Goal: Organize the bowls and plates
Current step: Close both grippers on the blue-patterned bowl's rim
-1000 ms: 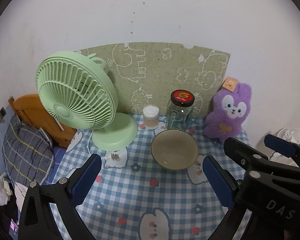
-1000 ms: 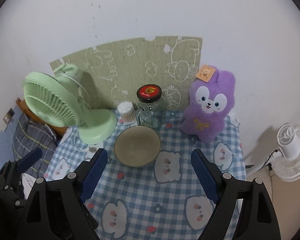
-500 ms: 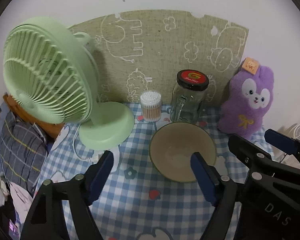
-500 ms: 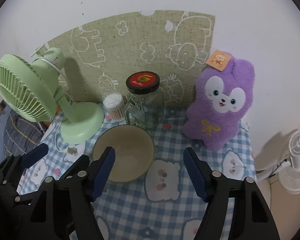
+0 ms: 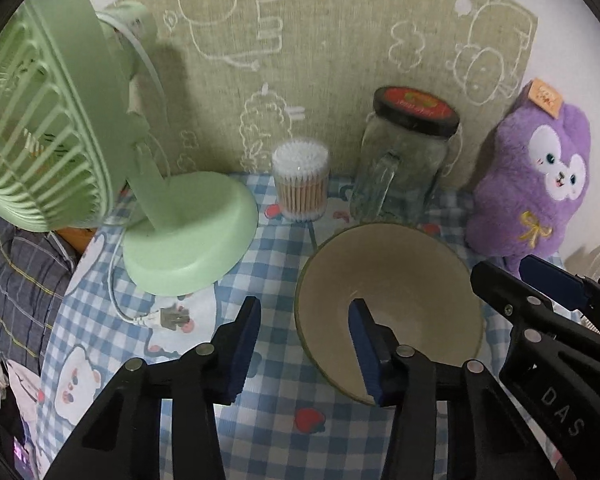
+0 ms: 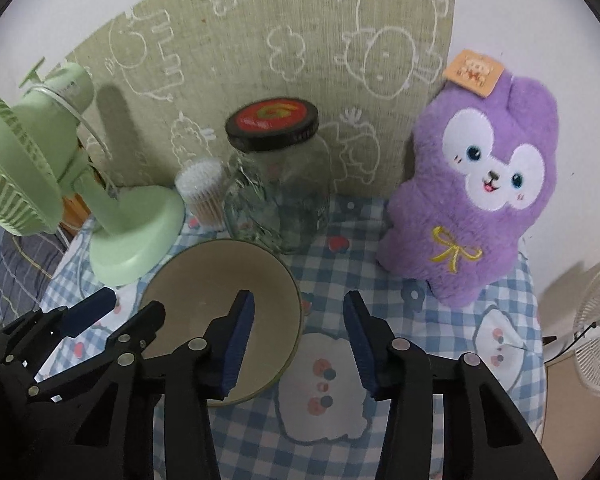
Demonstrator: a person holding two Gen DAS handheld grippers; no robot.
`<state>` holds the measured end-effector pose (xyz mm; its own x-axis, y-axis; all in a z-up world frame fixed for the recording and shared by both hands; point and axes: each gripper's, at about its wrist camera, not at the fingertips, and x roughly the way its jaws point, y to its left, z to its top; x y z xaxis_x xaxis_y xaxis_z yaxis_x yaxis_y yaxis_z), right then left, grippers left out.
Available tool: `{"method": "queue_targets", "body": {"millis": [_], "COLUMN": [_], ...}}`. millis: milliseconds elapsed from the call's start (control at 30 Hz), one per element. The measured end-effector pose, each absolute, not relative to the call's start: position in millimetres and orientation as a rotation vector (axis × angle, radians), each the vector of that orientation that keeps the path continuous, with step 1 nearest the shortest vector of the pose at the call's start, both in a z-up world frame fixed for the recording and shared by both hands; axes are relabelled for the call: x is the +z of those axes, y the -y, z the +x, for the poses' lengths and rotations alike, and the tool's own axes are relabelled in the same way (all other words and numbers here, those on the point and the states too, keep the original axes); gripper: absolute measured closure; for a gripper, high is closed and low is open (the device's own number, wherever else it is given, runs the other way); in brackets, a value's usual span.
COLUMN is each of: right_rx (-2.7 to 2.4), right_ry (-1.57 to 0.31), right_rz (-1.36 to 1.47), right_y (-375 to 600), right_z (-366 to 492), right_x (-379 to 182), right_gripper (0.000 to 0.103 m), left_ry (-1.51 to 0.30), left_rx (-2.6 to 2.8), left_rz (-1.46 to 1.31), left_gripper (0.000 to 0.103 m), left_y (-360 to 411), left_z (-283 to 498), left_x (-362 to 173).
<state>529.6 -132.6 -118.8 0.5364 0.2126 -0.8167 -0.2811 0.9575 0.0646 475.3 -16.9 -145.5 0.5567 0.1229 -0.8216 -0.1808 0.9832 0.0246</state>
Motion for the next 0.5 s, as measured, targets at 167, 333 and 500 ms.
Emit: {"method": "queue_targets", "body": {"millis": [167,333,500], "right_rx": [0.299,0.289,0.294], "right_ry": [-0.985,-0.974,-0.971], "right_rz": [-0.073,-0.1,-0.088], "right_y": [131.0,125.9,127.6], "right_z": [535.6,536.4,537.1], "right_x": [-131.9,-137.9,-143.1], "right_gripper": [0.064,0.077,0.088], "left_ry": [-0.968,-0.979,-0.981], "left_rx": [0.17,0.162,0.167], "left_rz": [-0.028,-0.017,-0.028], "left_gripper": [0.059,0.065,0.077], "left_y": [20.9,25.3,24.1], "left_z": [481.8,486.5,488.1], "left_x": [-157.5,-169.1,-173.8]}}
